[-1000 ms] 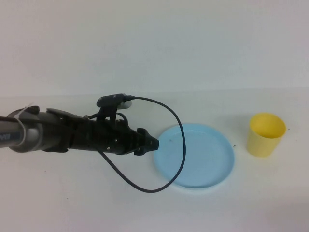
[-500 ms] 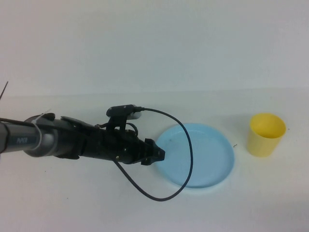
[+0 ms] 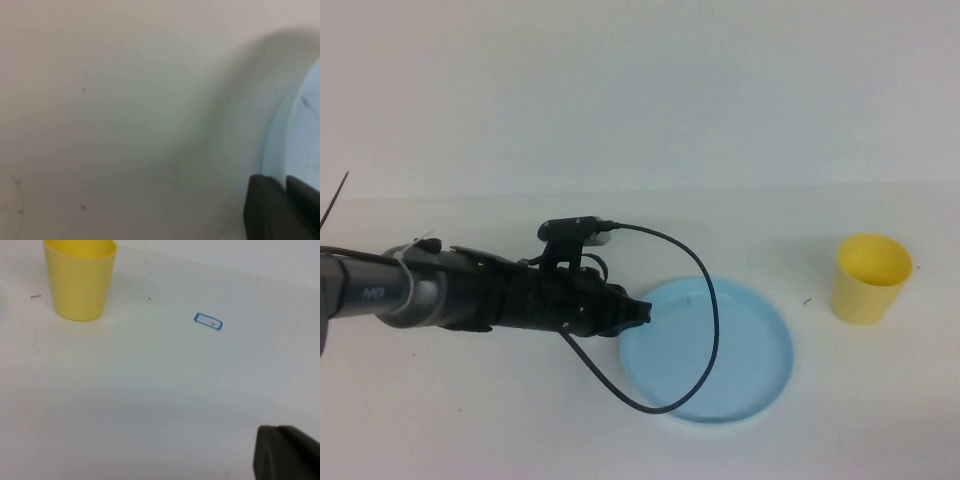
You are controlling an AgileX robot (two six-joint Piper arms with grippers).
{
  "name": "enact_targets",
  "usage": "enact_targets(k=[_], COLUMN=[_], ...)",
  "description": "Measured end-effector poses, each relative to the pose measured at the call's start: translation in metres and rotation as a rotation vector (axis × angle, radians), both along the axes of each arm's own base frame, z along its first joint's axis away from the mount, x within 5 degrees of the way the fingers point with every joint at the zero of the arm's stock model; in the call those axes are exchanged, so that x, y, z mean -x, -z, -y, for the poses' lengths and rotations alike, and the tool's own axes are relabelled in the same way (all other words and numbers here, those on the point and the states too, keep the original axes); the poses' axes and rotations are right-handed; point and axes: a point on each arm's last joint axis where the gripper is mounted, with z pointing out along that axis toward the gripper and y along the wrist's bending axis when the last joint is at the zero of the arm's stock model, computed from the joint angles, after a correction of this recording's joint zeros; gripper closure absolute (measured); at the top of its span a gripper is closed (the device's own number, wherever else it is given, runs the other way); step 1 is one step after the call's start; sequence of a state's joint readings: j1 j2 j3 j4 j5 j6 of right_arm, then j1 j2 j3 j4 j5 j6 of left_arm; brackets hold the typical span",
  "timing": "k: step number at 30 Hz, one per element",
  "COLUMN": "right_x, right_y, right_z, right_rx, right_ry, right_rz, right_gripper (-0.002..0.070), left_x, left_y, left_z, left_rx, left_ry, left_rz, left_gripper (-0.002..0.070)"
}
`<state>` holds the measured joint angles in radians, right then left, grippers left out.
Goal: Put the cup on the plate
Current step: Pick up the plate from the table, then place the plate on the center of the table
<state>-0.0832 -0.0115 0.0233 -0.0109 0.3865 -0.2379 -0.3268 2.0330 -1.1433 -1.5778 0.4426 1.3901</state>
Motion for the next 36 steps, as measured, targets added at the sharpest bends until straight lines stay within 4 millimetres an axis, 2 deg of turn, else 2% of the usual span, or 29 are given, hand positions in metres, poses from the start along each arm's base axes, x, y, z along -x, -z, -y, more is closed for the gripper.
enact_targets(k=[5, 10, 19, 24, 29, 36], right_x=[0.0, 0.0, 0.0, 0.0, 0.0, 0.0], right_y=[0.0, 0.0, 0.0, 0.0, 0.0, 0.0], right_z=[0.0, 0.0, 0.0, 0.0, 0.0, 0.0], right_rx=[0.0, 0.0, 0.0, 0.0, 0.0, 0.0], right_ry=[0.0, 0.0, 0.0, 0.0, 0.0, 0.0], right_rz=[0.0, 0.0, 0.0, 0.0, 0.0, 0.0], right_gripper=[0.0676, 0.0676, 0.0676, 0.0676, 0.0676, 0.0676], left_x=[0.001, 0.004, -0.007, -0.02, -0.032, -0.038], left_y=[-0.029, -0.066, -0.097, -0.097, -0.083, -0.057], left_z=[-0.001, -0.004, 0.004, 0.011, 0.017, 0.02], left_rx=[0.01, 0.023, 0.059, 0.084, 0.083, 0.069], left_ry=[0.014, -0.006, -0.021, -0.01, 0.006, 0.014], left_rz=[0.089, 0.194, 0.279, 0.271, 0.215, 0.163], left_gripper=[0.0673, 0.0673, 0.0674, 0.0673, 0.0673, 0.0673])
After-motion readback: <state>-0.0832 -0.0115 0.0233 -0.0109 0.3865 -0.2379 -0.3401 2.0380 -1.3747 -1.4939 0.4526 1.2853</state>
